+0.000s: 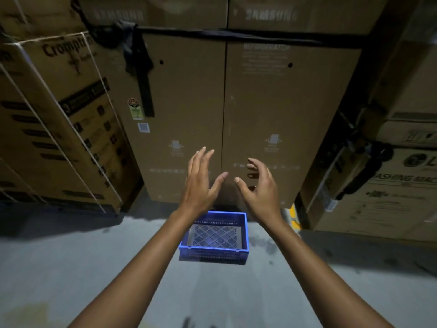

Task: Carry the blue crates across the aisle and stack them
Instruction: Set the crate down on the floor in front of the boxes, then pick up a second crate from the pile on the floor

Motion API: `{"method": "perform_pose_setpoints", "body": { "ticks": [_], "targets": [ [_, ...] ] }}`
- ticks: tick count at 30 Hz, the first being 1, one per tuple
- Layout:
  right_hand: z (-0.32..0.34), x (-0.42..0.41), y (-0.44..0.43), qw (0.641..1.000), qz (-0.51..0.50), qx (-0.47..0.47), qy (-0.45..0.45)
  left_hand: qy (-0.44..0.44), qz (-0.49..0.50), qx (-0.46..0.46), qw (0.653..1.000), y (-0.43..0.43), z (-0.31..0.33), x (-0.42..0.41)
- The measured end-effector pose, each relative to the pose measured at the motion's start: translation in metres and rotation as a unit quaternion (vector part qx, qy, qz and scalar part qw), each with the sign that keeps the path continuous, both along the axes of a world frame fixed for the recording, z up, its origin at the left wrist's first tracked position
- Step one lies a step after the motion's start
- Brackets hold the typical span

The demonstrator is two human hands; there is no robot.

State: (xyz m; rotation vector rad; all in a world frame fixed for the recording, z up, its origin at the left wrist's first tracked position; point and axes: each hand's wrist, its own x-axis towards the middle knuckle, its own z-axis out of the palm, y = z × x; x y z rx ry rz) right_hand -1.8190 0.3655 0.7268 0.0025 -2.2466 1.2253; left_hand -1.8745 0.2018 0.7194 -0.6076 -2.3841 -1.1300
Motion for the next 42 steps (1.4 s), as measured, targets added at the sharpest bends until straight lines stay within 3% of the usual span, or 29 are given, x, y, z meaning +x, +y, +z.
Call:
{"method": "perform_pose_setpoints", "body": {
  "ticks": [15, 27, 34, 42],
  "targets": [
    [0.011, 0.138, 0.052, 0.982, 0.142, -0.119, -0.015, -0.020, 0.146, 0.020, 0.989, 0.054, 0.018, 0.193],
    [0.037, 0.274, -0.004, 0.949, 0.278, -0.142, -0.051, -0.006, 0.269, 0.020, 0.963, 0.015, 0.034, 0.358],
    [0.046, 0.393, -0.046, 0.950, 0.295, -0.093, -0.032, 0.019, 0.337, 0.032, 0.941, -0.039, 0.041, 0.498],
    [0.046, 0.565, -0.094, 0.939, 0.345, 0.003, 0.012, 0.022, 0.383, -0.015, 0.923, -0.085, 0.039, 0.675]
  ]
}}
